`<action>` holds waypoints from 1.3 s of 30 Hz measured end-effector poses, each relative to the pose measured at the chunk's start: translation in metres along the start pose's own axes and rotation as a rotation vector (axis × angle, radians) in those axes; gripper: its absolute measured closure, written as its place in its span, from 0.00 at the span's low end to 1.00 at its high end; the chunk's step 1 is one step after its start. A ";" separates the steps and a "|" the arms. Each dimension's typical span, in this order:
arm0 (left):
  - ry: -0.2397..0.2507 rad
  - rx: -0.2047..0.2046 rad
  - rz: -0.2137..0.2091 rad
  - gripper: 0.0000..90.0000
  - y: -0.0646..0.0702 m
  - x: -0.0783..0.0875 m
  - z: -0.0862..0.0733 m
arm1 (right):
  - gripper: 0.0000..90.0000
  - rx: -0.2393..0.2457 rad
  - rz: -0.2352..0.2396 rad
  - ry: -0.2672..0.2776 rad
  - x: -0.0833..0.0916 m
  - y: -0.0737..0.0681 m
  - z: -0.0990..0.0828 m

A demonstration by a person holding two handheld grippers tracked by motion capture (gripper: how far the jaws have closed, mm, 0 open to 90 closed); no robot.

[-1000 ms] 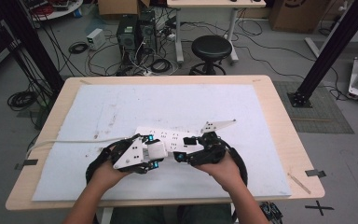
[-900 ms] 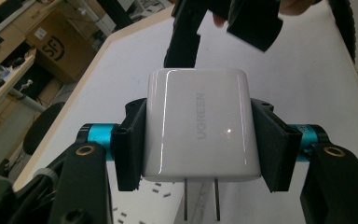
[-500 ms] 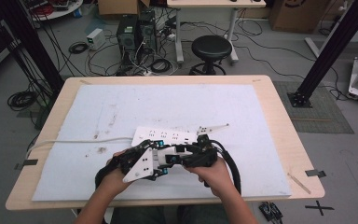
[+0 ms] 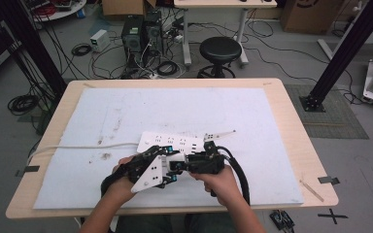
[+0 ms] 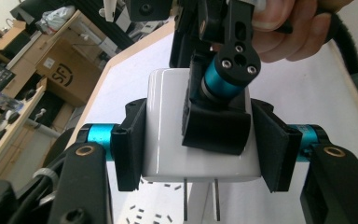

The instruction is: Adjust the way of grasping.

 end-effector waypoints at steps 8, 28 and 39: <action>-0.017 -0.030 0.015 0.46 0.000 -0.001 0.000 | 0.69 -0.031 0.019 -0.004 0.001 0.001 0.000; 0.007 0.195 0.134 0.21 -0.037 0.053 0.010 | 0.70 0.027 -0.162 0.026 0.043 0.014 0.014; -0.062 0.475 0.140 0.17 -0.084 0.085 -0.022 | 0.70 0.097 -0.259 0.058 0.071 0.015 0.030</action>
Point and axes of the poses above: each handheld gripper's, and its own axes: x roughly backward along the jaws, z roughly out of its top, y roughly to its right, the point moved 7 cm from there along -x, roughly forward along the jaws, and after that the axes turned 12 degrees about x, right-handed, at the moved point
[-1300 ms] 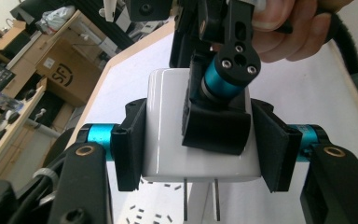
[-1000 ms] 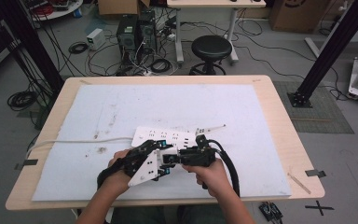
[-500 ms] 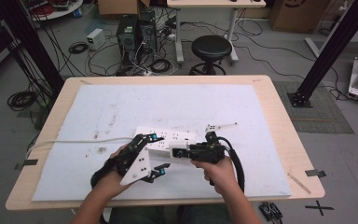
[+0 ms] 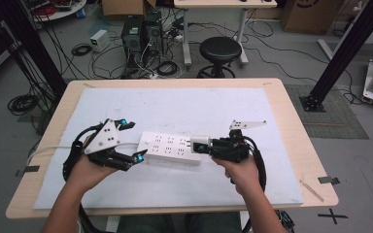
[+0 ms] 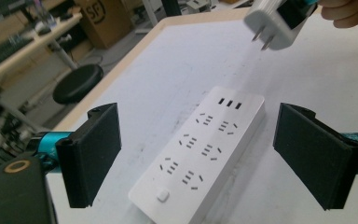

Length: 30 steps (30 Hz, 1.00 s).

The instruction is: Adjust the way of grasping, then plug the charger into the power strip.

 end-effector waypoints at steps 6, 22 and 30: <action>-0.048 0.036 0.034 0.17 -0.020 0.003 -0.009 | 0.70 0.078 -0.046 -0.019 0.007 0.002 0.007; -0.075 0.081 0.071 0.17 -0.040 0.010 -0.025 | 0.70 0.403 -0.170 -0.135 -0.021 0.003 0.027; -0.110 0.073 0.065 0.17 -0.043 0.011 -0.036 | 0.70 0.422 -0.167 -0.363 -0.037 0.016 0.036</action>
Point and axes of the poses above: each handheld gripper's, and its own axes: x roughly backward along the jaws, z roughly out of its top, y roughly to its right, the point moved 7 cm from there along -x, roughly forward along the jaws, and after that the axes turned 12 degrees about x, right-handed, at the moved point
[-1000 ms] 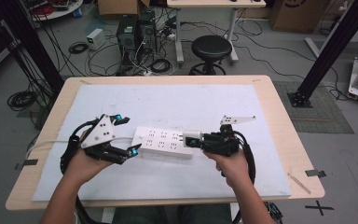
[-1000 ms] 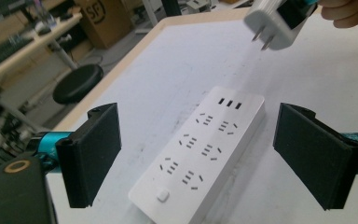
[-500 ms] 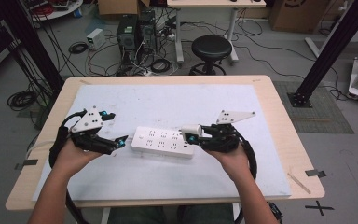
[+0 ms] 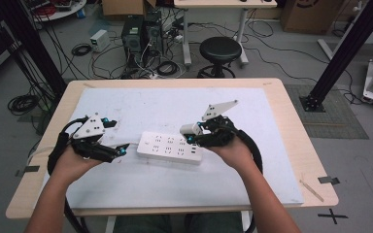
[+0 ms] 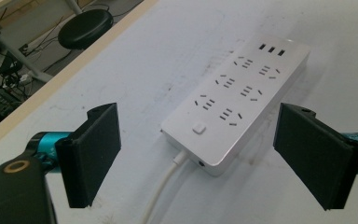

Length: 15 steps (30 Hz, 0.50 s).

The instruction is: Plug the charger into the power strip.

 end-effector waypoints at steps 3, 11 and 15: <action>-0.001 -0.002 0.005 0.17 -0.001 0.000 -0.002 | 0.70 0.015 0.014 -0.047 -0.005 0.004 0.002; -0.026 -0.022 -0.005 0.17 -0.001 0.000 -0.008 | 0.70 0.112 0.100 -0.277 -0.030 0.017 0.005; -0.029 -0.016 0.000 0.17 -0.004 0.001 -0.014 | 0.70 0.187 0.166 -0.460 -0.051 0.023 0.003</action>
Point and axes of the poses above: each handheld gripper's, and its own axes: x roughly backward along the jaws, z roughly out of its top, y roughly to its right, the point moved 7 cm from there along -x, roughly forward along the jaws, and after that the axes turned 12 degrees about x, right-handed, at the moved point
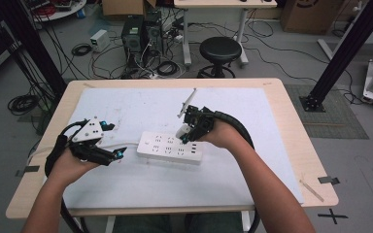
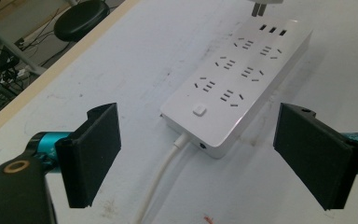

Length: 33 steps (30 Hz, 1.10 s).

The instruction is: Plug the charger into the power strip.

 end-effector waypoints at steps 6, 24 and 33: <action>-0.009 0.002 0.000 0.17 -0.004 0.000 -0.005 | 0.70 0.060 0.043 -0.115 -0.014 0.004 0.006; -0.017 0.023 0.000 0.17 -0.013 -0.002 -0.013 | 0.70 0.101 0.095 -0.258 -0.031 0.015 0.008; -0.018 0.019 -0.001 0.17 -0.013 -0.002 -0.014 | 0.70 0.130 0.103 -0.276 -0.039 0.016 0.006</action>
Point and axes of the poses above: each handheld gripper's, and its own axes: x roughly backward along the jaws, z roughly out of its top, y roughly to its right, the point moved 7 cm from there along -x, roughly forward along the jaws, and after that the axes turned 12 degrees about x, right-handed, at the moved point
